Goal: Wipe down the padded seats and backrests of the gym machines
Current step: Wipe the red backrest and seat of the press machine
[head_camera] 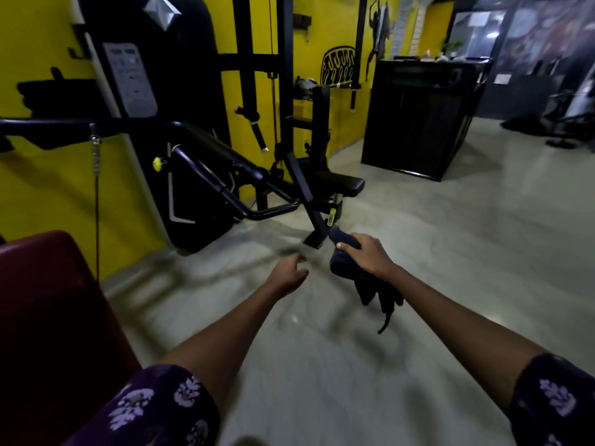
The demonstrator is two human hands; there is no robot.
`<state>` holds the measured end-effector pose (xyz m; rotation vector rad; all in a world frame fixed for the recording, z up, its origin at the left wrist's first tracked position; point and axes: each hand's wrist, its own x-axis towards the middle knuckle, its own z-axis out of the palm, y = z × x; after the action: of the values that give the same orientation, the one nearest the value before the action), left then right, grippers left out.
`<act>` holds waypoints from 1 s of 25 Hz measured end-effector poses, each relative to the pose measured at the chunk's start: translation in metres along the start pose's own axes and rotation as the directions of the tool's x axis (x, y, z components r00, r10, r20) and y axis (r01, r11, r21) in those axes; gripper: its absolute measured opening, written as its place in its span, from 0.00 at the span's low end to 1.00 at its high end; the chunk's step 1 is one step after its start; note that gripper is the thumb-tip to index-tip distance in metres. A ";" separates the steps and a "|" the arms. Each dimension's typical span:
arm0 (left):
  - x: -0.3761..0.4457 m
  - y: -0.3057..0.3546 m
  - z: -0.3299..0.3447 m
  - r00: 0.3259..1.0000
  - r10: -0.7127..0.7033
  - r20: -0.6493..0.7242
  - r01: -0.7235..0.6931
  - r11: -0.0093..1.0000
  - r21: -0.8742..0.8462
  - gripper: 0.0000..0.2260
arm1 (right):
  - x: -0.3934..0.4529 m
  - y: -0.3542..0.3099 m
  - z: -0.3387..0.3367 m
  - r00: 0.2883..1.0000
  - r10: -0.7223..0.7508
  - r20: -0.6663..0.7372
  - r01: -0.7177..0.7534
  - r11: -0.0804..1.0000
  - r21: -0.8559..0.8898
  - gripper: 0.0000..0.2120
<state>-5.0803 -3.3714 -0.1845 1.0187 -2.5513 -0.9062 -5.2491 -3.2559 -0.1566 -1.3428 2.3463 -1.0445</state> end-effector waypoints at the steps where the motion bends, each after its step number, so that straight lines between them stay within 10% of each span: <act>1: 0.015 0.007 0.004 1.000 0.009 -0.007 -0.009 1.000 -0.003 0.19 | 0.013 0.007 -0.006 1.000 -0.005 -0.019 0.005 1.000 0.004 0.12; 25: 0.571 0.084 0.031 0.999 -0.032 -0.039 0.034 0.998 0.059 0.15 | 0.524 0.204 -0.106 0.995 -0.086 0.041 0.088 0.995 -0.042 0.10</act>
<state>-5.5527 -3.7030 -0.1560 1.0876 -2.5516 -0.8159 -5.7244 -3.5741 -0.1505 -1.4799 2.3131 -0.9866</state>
